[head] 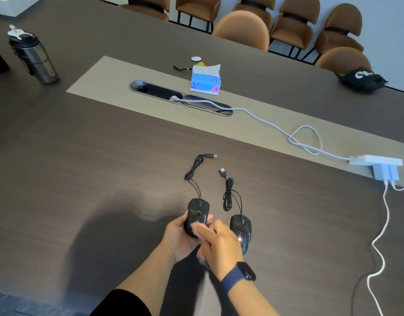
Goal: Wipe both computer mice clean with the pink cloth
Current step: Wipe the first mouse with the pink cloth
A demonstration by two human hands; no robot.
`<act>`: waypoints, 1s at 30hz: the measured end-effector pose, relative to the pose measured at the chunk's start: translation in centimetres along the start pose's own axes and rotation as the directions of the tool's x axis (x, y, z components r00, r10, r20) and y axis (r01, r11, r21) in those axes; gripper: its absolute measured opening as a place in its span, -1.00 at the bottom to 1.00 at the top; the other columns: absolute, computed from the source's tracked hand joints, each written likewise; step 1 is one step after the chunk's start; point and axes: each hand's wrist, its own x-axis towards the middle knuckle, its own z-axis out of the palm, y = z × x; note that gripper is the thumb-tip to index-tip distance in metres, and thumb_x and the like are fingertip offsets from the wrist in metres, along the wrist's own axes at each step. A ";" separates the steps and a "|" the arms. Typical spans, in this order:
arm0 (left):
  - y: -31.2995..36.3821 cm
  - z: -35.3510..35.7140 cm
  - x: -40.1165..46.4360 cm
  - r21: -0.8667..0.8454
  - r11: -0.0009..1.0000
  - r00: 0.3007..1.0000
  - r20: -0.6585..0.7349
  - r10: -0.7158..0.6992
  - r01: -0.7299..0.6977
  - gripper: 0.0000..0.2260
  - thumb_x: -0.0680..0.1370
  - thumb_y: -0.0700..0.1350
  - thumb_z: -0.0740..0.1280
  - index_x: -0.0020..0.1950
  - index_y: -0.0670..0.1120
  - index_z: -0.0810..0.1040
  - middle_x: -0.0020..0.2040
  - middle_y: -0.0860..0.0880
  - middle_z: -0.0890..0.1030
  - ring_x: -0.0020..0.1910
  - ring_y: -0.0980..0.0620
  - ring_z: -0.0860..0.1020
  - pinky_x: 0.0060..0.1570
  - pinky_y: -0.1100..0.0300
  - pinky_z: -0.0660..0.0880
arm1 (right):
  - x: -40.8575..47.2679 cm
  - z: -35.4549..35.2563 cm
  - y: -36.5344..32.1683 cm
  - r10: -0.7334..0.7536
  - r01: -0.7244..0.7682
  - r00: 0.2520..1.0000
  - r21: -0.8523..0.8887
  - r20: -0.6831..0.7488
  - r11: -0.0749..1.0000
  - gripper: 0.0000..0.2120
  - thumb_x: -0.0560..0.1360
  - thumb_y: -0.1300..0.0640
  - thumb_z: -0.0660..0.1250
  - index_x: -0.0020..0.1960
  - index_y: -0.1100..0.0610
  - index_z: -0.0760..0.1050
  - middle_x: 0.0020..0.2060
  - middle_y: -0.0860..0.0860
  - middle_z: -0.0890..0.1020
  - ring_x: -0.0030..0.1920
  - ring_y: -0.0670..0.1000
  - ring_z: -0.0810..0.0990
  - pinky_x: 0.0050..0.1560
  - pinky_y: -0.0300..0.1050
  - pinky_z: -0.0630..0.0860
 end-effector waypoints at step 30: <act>-0.1 0.7 -0.2 0.004 1.000 1.000 -0.019 0.015 -0.014 -0.55 0.62 0.01 0.09 0.35 -0.24 0.48 0.15 -0.25 0.64 0.07 -0.16 0.62 0.14 0.01 0.54 | 2.4 0.1 1.0 0.482 -0.504 0.850 0.595 0.213 0.626 -0.49 0.42 -0.18 0.45 -0.25 0.24 0.35 -0.53 0.12 0.56 -0.48 0.06 0.57 -0.34 -0.03 0.51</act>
